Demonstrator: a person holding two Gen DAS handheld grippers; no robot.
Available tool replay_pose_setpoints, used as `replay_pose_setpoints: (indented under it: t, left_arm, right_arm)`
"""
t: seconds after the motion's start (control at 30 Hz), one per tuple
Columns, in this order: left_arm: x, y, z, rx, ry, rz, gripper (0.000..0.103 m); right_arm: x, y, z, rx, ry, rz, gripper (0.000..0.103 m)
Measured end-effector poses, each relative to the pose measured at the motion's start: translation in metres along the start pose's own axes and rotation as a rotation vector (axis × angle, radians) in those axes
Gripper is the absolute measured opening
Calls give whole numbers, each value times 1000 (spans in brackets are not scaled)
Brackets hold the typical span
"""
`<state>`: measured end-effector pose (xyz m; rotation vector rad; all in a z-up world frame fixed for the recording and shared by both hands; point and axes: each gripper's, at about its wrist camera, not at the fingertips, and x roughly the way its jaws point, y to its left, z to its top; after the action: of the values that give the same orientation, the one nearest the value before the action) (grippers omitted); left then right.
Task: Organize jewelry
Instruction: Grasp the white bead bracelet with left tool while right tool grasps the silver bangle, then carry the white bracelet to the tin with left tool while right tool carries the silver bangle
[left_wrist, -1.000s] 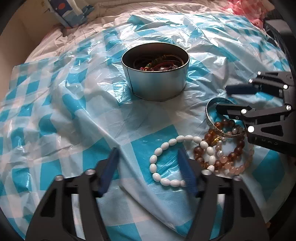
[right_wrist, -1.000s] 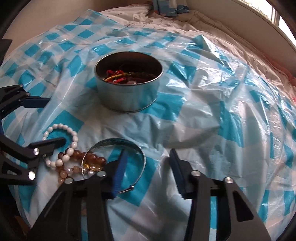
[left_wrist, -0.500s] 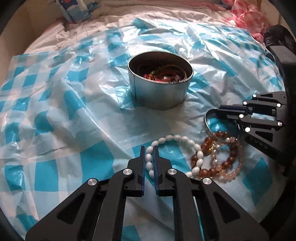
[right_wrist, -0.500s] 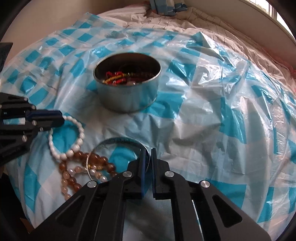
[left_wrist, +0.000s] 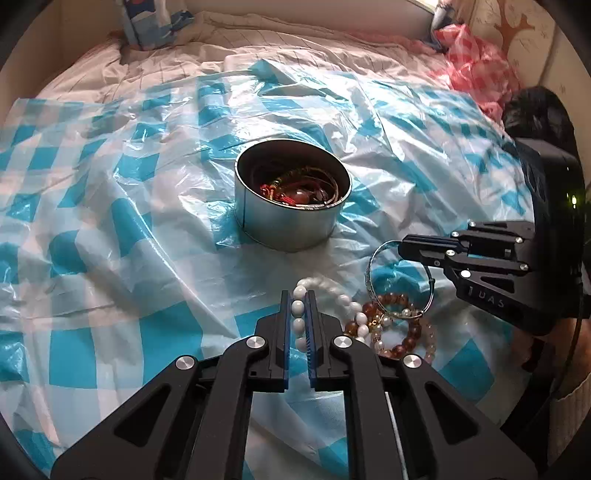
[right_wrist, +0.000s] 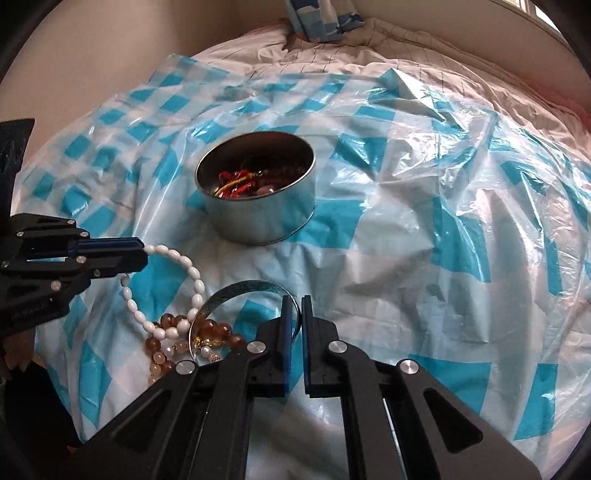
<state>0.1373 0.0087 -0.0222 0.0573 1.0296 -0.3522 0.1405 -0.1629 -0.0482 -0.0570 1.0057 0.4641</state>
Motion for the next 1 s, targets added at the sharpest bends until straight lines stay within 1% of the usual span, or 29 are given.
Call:
replay_pose_setpoints:
  t: [0.13,0.37,0.67,1.0]
  left_arm:
    - [-8,3,4,-31,-34,-58,6]
    - [-17,4,8,-54,-75,-77,7]
    - [-25,2,14,-57,-116,-84,7]
    - [-30,-7,20,-40,-144,-82,7]
  right_arm:
    - [-6,-5,3,47,-30,60,6]
    - [-12,-15,4,120,-60,138,6]
    - [-17,-18,5,128,-87,136,6]
    - [-24,-20,8,152,-126,162,6]
